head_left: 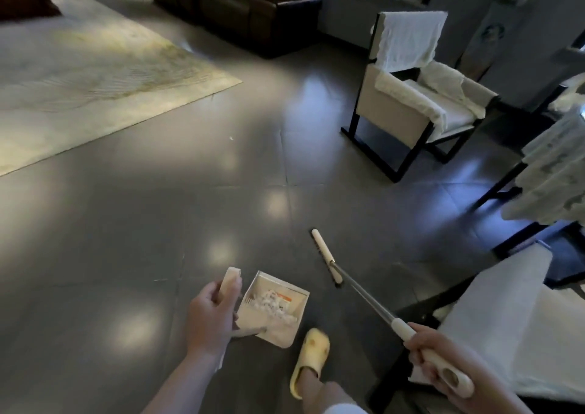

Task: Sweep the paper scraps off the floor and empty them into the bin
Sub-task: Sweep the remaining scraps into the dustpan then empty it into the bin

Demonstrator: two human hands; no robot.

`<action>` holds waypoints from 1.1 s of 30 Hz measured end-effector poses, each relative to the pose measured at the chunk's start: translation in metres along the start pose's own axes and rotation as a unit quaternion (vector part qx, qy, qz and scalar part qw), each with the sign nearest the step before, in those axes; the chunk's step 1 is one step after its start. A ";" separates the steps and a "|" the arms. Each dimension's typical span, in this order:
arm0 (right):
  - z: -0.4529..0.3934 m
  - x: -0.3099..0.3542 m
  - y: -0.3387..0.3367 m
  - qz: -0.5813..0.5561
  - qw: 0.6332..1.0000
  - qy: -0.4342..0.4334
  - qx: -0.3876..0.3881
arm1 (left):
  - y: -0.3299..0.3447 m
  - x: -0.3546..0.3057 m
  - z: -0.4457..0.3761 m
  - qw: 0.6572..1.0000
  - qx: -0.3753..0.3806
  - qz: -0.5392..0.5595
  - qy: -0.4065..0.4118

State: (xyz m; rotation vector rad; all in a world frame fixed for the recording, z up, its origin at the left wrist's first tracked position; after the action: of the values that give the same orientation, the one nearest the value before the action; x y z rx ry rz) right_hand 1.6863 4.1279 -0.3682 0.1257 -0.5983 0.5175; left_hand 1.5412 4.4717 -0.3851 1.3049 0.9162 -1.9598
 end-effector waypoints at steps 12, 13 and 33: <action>-0.135 0.198 -0.022 -0.033 0.998 0.037 0.033 | 0.056 -0.087 -0.159 0.996 -0.088 -0.014 0.012; -0.144 0.215 -0.023 -0.025 0.999 0.032 0.029 | 0.062 -0.094 -0.172 0.995 -0.097 -0.011 0.012; -0.287 0.429 0.044 -0.120 0.973 -0.010 -0.195 | 0.148 -0.208 -0.499 0.998 0.057 -0.008 0.037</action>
State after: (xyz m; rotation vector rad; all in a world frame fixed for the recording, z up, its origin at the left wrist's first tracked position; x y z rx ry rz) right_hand 2.1110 4.4241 -0.3625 -0.1680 -0.6834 0.1573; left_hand 1.9857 4.8128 -0.3594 1.4478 0.8644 -2.0134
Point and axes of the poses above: each hand's wrist, its own z-axis away from the middle knuckle, its own y-axis out of the palm, x = y × z, the point moved 6 cm from there along -z, towards the middle knuckle, and after that the axes turned 4 degrees about -y, right-handed, at the moved point
